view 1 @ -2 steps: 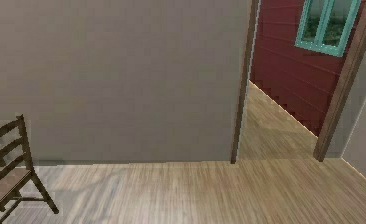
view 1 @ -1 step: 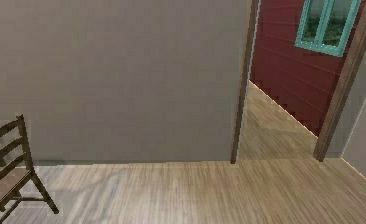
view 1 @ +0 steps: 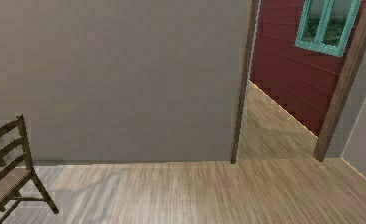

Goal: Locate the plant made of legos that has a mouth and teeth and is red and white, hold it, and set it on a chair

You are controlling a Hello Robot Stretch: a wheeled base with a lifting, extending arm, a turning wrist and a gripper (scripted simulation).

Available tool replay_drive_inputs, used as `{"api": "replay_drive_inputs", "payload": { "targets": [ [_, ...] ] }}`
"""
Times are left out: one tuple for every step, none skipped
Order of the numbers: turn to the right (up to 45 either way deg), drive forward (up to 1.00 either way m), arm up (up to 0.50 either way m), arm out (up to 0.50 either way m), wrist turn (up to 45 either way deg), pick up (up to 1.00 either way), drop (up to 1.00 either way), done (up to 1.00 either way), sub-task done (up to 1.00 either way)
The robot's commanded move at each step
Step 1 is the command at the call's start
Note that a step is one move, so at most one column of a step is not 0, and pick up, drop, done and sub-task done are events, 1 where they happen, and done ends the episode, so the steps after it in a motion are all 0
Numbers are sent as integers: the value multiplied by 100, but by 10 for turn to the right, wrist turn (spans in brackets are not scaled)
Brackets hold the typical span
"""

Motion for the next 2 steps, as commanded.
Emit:
{"api": "replay_drive_inputs", "payload": {
  "targets": [
    [0,0,-30,0,0,0,0,0,0],
    [0,0,0,0,0,100,0,0,0]
  ]
}}
